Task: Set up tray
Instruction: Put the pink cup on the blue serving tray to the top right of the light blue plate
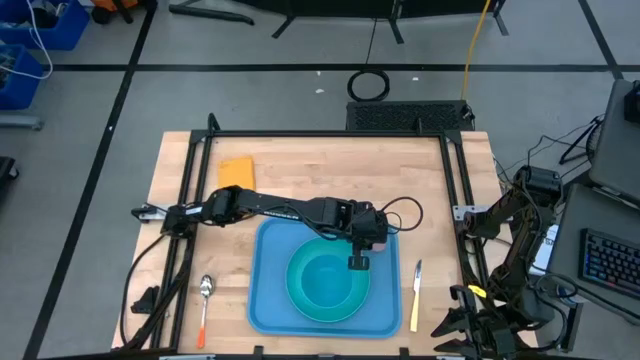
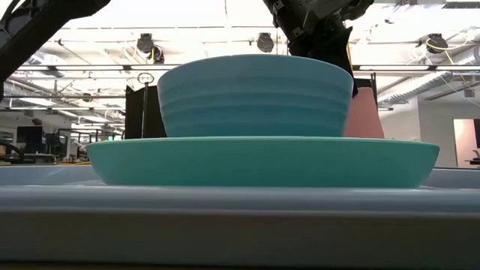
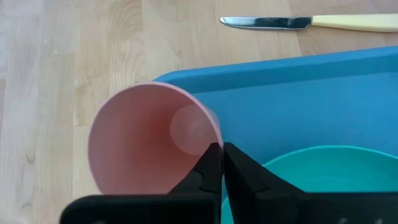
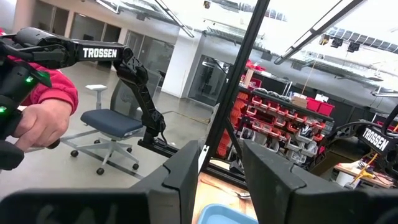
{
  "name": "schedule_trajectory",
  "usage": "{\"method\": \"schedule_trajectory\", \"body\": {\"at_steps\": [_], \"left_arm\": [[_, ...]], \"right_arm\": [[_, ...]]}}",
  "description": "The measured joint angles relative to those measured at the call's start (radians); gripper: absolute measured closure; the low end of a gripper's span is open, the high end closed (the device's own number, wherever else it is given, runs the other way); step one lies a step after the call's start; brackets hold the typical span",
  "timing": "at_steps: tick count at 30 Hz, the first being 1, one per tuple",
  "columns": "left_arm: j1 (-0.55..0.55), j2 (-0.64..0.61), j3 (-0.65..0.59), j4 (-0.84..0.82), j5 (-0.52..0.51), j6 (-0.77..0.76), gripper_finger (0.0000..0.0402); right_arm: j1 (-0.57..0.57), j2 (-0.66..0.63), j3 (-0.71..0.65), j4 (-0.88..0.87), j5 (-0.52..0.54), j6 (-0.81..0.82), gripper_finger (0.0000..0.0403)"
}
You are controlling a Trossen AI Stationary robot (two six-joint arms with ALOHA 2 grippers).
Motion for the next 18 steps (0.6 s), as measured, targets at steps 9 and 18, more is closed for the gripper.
{"method": "schedule_trajectory", "body": {"at_steps": [9,18], "left_arm": [[-0.001,0.0,0.0,0.001,0.0,-0.003,0.0337],[-0.009,0.0,0.0,0.001,0.0,-0.003,0.0334]], "right_arm": [[0.0,0.0,0.0,0.0,0.0,0.0,0.0289],[0.0,0.0,0.0,0.0,0.0,0.001,0.0289]]}}
